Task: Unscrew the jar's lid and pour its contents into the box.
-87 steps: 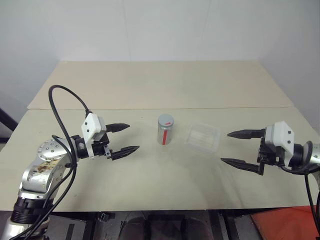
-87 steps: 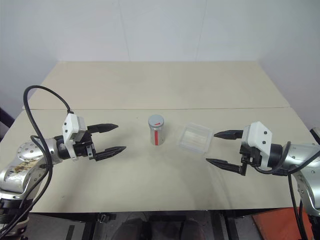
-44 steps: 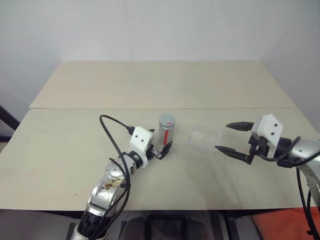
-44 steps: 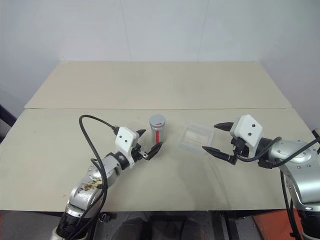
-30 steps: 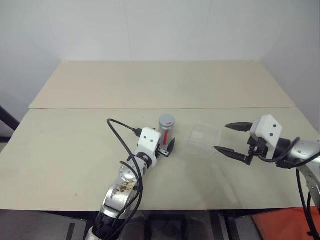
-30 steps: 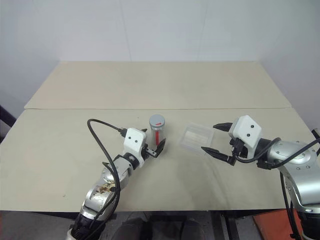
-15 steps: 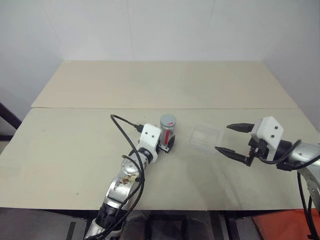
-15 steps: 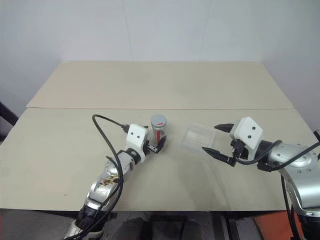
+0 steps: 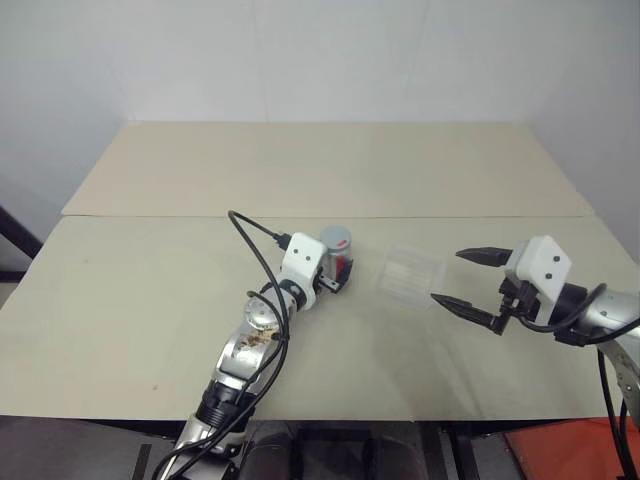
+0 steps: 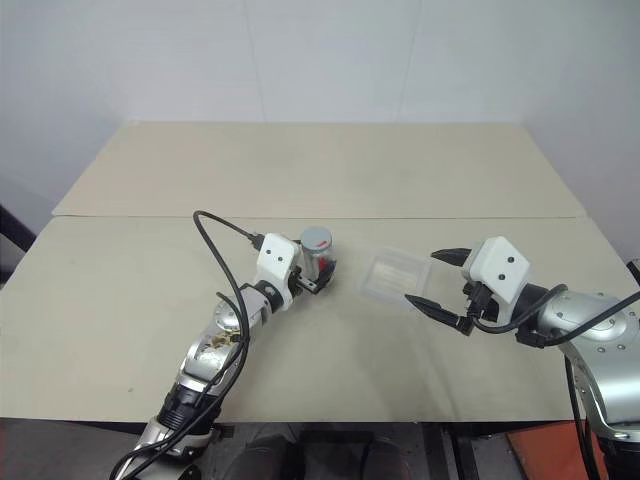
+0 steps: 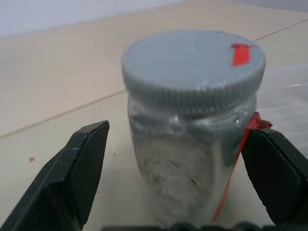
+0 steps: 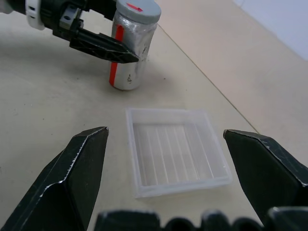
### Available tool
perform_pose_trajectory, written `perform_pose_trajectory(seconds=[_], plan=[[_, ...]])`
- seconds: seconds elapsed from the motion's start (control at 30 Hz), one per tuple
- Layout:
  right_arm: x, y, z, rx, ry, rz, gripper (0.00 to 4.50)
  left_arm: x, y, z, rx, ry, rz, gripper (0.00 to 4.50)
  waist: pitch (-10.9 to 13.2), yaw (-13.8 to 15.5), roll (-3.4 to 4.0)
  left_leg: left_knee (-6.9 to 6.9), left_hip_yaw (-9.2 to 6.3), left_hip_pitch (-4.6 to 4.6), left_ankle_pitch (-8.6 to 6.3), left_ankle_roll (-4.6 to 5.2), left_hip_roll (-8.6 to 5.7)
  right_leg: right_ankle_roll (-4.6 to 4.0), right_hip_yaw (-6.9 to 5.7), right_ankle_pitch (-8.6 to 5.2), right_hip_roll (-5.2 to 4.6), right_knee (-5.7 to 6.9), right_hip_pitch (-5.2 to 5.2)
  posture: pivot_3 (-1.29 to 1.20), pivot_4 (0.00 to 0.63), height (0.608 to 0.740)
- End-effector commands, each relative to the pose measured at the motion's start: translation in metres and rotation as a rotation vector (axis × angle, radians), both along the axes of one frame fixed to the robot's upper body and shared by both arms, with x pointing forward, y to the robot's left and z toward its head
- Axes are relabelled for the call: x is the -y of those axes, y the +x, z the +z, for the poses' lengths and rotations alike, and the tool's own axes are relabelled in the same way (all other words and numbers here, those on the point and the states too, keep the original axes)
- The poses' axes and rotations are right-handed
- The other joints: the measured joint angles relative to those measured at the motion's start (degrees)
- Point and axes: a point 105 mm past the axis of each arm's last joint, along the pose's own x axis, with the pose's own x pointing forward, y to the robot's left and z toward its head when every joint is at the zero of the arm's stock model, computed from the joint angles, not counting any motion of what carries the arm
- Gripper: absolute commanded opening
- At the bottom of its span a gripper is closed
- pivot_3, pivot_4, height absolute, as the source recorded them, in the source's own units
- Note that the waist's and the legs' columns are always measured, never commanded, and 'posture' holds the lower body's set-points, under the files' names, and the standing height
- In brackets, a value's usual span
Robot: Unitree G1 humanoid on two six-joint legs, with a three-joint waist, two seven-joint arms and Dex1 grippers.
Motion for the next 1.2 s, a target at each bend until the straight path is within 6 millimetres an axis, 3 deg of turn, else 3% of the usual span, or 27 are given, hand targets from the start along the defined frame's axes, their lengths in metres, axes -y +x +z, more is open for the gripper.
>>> perform_pose_trajectory(seconds=[0.03,0.2,0.23,0.47,0.7,0.83,1.0,1.2], plan=[[-0.001,-0.003,0.016,0.073,0.009,-0.004,4.49,0.003,0.001,0.015,0.057,-0.023,-0.040,4.31,0.00,0.01,0.00,0.00,0.00,0.00,0.00,0.00,0.00,0.00,0.00,0.00,0.00,0.00,0.00,0.00,0.150,0.740],[-0.001,-0.004,0.017,0.079,0.011,-0.009,4.50,0.007,0.000,0.013,0.068,-0.013,-0.062,3.02,0.00,0.07,0.00,0.00,0.00,0.00,0.00,-0.01,0.00,0.00,-0.01,0.00,0.00,0.00,0.00,0.00,0.150,0.740],[-0.001,-0.004,0.016,0.079,0.010,-0.009,4.50,0.007,0.000,0.013,0.069,-0.014,-0.066,2.98,0.00,0.09,0.00,0.00,-0.01,-0.01,0.01,-0.01,0.00,0.00,-0.01,0.00,0.00,0.00,0.00,0.00,0.150,0.740],[-0.003,-0.004,0.016,0.082,0.012,-0.015,4.50,0.002,0.000,0.014,0.087,0.007,-0.090,2.98,0.00,0.06,0.00,0.00,-0.01,-0.01,0.01,-0.01,0.00,0.00,-0.02,0.00,0.00,0.00,0.00,0.00,0.150,0.740],[-0.006,-0.005,0.013,0.073,0.025,-0.004,4.50,-0.046,0.004,0.040,0.157,0.063,-0.302,2.98,-0.01,-0.60,0.01,0.00,0.01,-0.02,0.04,-0.06,0.01,0.00,-0.02,0.00,0.01,0.03,-0.06,0.00,0.150,0.740],[-0.008,-0.003,0.013,0.070,0.027,0.007,4.50,-0.060,-0.003,0.046,0.142,0.076,-0.486,2.98,-0.01,-0.55,0.02,0.00,0.02,-0.02,0.03,-0.06,-0.01,0.01,-0.04,0.00,0.01,0.06,-0.02,0.00,0.150,0.740],[-0.010,-0.004,0.013,0.069,0.036,0.015,4.50,-0.067,-0.008,0.047,0.086,0.042,-0.631,2.98,-0.01,-0.48,0.02,0.00,0.01,-0.12,0.04,-0.07,-0.04,0.03,-0.16,0.01,0.02,0.09,-0.04,0.00,0.150,0.740],[-0.013,-0.004,0.015,0.067,0.042,0.030,4.50,-0.072,0.000,0.038,0.097,0.079,-0.666,2.98,-0.01,-0.67,0.02,0.01,0.00,-0.09,0.05,-0.08,-0.06,0.04,-0.16,0.01,0.05,0.07,-0.04,0.00,0.150,0.740]])
